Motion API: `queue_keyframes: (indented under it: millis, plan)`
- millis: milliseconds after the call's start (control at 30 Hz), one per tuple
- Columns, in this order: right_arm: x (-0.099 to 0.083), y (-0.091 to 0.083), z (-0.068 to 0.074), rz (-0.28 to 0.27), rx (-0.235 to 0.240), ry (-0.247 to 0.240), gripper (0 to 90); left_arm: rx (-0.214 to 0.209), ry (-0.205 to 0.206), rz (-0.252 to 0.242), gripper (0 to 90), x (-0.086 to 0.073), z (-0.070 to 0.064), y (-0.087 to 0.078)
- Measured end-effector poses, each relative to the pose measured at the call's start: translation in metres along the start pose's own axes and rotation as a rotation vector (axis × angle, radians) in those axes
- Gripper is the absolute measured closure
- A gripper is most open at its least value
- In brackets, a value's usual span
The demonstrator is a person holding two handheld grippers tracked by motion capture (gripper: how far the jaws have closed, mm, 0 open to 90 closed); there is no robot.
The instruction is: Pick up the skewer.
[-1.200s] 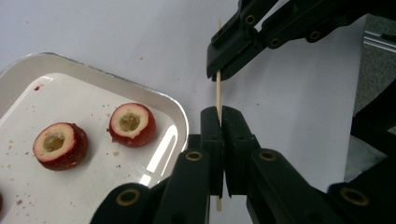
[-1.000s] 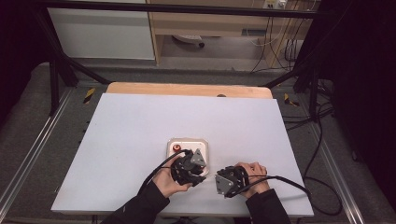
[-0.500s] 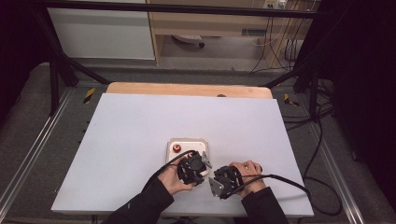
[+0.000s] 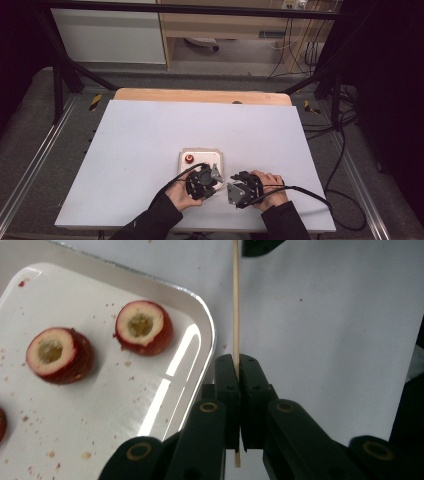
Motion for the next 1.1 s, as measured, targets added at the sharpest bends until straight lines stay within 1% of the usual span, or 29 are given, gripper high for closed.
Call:
queue_keyframes:
  millis: [33,67,100,133,167,233,267,300,333,367,400,433,467,500,533,567,600,633,733,767,800,867,900,933,967,1100]
  plan:
    - [-0.002,-0.001,-0.001,-0.011,-0.009,0.055,59.1,0.001,-0.005,-0.004,88.1,-0.003,0.002,-0.002]
    - [-0.005,-0.002,-0.003,-0.017,-0.017,0.090,55.9,0.006,-0.005,-0.009,88.1,-0.006,0.004,-0.003]
    - [-0.005,-0.002,-0.003,-0.017,-0.017,0.090,55.9,0.006,-0.005,-0.009,88.1,-0.006,0.004,-0.003]
    - [-0.010,-0.004,-0.004,-0.020,-0.022,0.190,50.3,0.019,-0.012,-0.018,88.1,-0.012,0.007,-0.008]
    - [-0.013,-0.005,-0.005,-0.021,-0.015,0.237,47.8,0.019,-0.012,-0.018,88.1,-0.012,0.007,-0.008]
    - [-0.019,-0.005,-0.005,-0.028,-0.010,0.322,43.4,0.022,-0.024,-0.037,88.0,-0.019,0.010,-0.012]
    - [-0.023,-0.005,-0.006,-0.032,-0.008,0.372,41.5,0.023,-0.033,-0.047,88.1,-0.022,0.011,-0.014]
    - [-0.023,-0.005,-0.006,-0.032,-0.008,0.372,41.5,0.025,-0.041,-0.058,88.1,-0.026,0.012,-0.015]
    - [-0.026,-0.004,-0.006,-0.041,-0.008,0.420,39.2,0.028,-0.048,-0.068,88.1,-0.029,0.013,-0.017]
    - [-0.029,-0.004,-0.006,-0.048,-0.004,0.465,38.0,0.030,-0.053,-0.077,88.1,-0.032,0.015,-0.019]
    - [-0.035,-0.003,-0.004,-0.071,0.013,0.537,35.8,0.030,-0.060,-0.084,88.1,-0.036,0.016,-0.020]
    - [-0.038,-0.002,-0.004,-0.080,0.024,0.575,34.7,0.028,-0.069,-0.093,88.0,-0.039,0.018,-0.021]
    - [-0.040,-0.002,-0.003,-0.087,0.034,0.616,33.2,0.022,-0.092,-0.118,88.1,-0.046,0.020,-0.023]
    - [-0.043,-0.001,-0.003,-0.092,0.043,0.658,32.3,0.022,-0.092,-0.118,88.1,-0.046,0.020,-0.023]
    - [-0.046,0.000,-0.002,-0.096,0.052,0.691,31.3,0.034,-0.103,-0.139,88.0,-0.052,0.023,-0.025]
    - [-0.049,0.001,-0.002,-0.103,0.054,0.726,30.2,0.034,-0.103,-0.139,88.0,-0.052,0.023,-0.025]
    - [-0.050,0.001,-0.001,-0.103,0.059,0.765,28.7,0.042,-0.113,-0.144,88.1,-0.055,0.024,-0.027]
    - [-0.050,0.001,-0.001,-0.103,0.059,0.765,28.7,0.046,-0.121,-0.157,88.1,-0.058,0.025,-0.028]
    - [-0.055,0.002,-0.002,-0.103,0.075,0.836,22.8,0.046,-0.153,-0.196,88.1,-0.068,0.027,-0.031]
    - [-0.056,0.002,-0.003,-0.102,0.083,0.876,18.4,0.045,-0.162,-0.209,88.0,-0.071,0.028,-0.032]
    - [-0.056,0.002,-0.003,-0.102,0.083,0.876,18.4,0.047,-0.167,-0.220,88.0,-0.073,0.029,-0.032]
    - [-0.056,0.003,-0.004,-0.101,0.090,0.909,16.1,0.046,-0.179,-0.240,88.1,-0.078,0.031,-0.034]
    - [-0.056,0.003,-0.006,-0.103,0.098,0.934,12.2,0.047,-0.185,-0.248,88.1,-0.081,0.031,-0.034]
    - [-0.056,0.003,-0.006,-0.103,0.098,0.934,12.2,0.048,-0.192,-0.259,88.1,-0.083,0.032,-0.034]
    - [-0.057,0.004,-0.007,-0.104,0.102,0.955,11.1,0.046,-0.200,-0.268,88.0,-0.085,0.032,-0.034]
    - [-0.057,0.005,-0.012,-0.135,0.125,1.020,7.2,0.044,-0.220,-0.289,88.0,-0.091,0.035,-0.034]
Point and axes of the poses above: each handheld gripper's, and its own axes: y roughly forward along the jaws, x roughly out of its top, z roughly to its left, the point moved 1 cm from there along y, roughly forward along the jaws, and after that the axes turned 11 degrees about -y, right-handed, at the moved point
